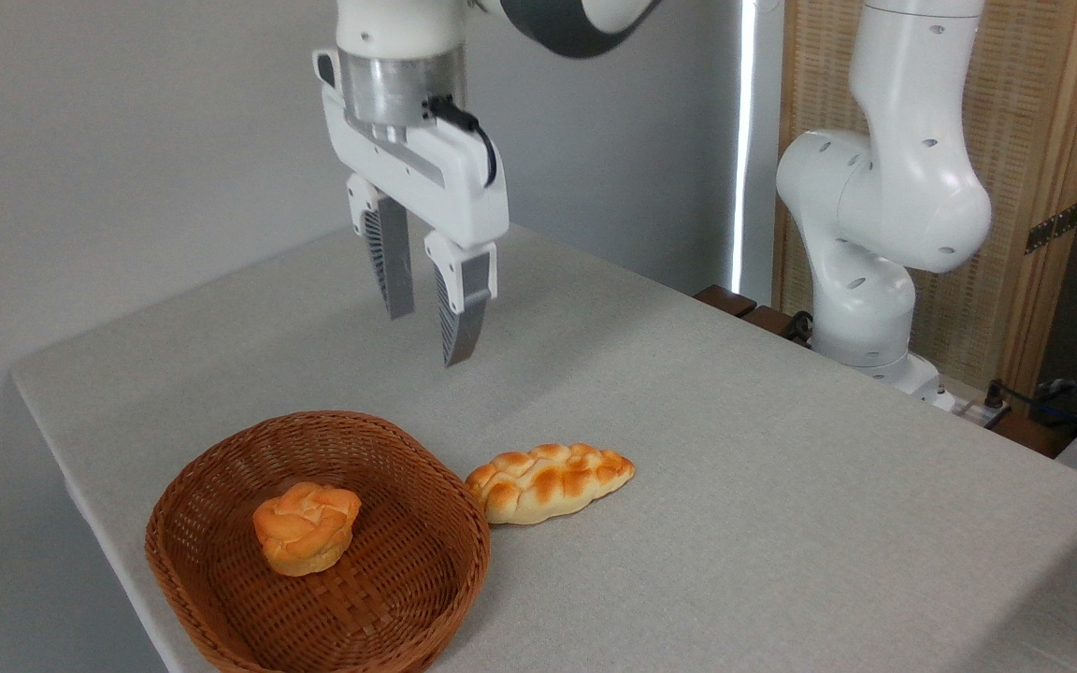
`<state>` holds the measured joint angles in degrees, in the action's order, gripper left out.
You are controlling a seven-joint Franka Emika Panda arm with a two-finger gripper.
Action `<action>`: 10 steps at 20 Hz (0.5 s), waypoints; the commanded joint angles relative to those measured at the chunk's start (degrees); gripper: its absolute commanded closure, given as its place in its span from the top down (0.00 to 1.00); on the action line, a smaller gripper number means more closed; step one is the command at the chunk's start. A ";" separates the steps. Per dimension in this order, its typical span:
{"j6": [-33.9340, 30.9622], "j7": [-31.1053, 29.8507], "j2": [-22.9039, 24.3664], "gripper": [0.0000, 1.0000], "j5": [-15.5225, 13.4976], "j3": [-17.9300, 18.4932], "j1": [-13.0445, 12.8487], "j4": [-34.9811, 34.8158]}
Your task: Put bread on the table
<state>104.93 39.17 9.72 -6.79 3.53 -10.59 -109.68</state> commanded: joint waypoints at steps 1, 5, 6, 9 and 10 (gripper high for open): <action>-2.72 -1.55 -3.29 1.00 1.16 0.52 -0.14 6.39; -6.48 -1.12 -5.14 1.00 1.69 1.31 -0.14 10.26; -7.54 -1.11 -5.49 1.00 1.69 1.31 -0.14 11.06; -9.57 -1.11 -6.81 1.00 1.69 1.40 -0.14 13.52; -10.53 -1.11 -7.60 1.00 1.69 1.48 -0.14 14.83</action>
<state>98.39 38.57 4.67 -5.97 4.35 -10.32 -99.73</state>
